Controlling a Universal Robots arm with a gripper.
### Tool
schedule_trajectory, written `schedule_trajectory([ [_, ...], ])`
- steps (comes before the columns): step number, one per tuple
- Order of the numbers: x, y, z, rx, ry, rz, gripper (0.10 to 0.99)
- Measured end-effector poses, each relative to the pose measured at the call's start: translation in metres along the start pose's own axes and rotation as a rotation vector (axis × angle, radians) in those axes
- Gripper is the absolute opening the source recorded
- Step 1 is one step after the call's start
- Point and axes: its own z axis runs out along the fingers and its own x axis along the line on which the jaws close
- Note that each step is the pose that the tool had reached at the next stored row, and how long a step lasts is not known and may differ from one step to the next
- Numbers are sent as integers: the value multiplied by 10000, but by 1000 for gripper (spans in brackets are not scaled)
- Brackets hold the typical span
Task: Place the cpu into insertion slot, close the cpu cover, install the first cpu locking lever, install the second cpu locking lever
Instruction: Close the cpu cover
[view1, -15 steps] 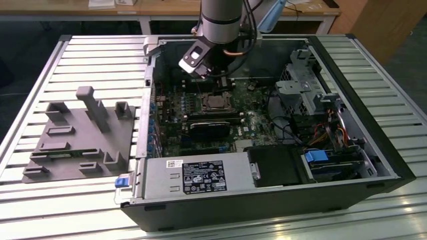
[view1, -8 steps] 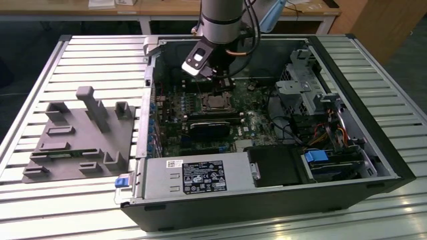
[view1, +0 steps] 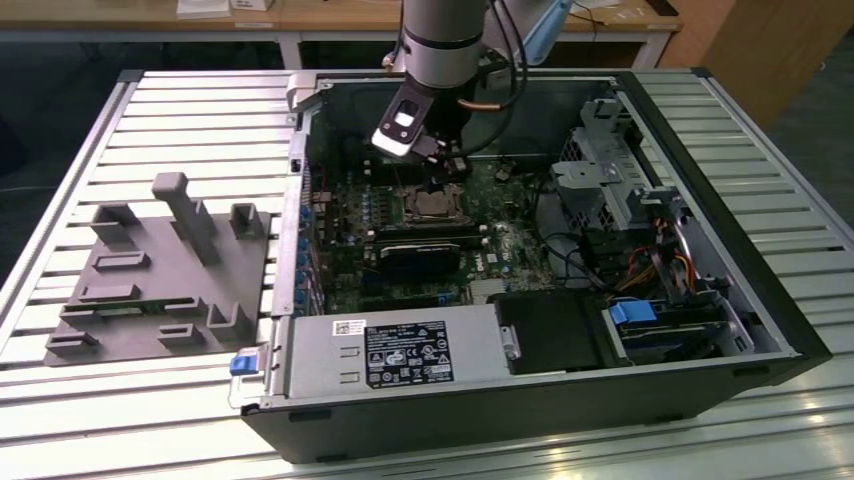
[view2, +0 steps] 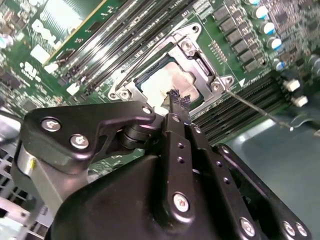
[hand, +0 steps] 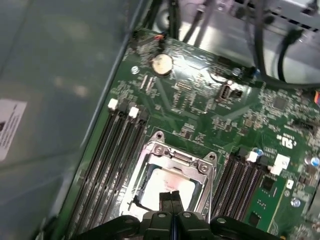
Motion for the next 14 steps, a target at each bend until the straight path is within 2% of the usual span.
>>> schedule_trajectory([
  [14, 0, 0, 9, 70, 22, -2545, 102],
])
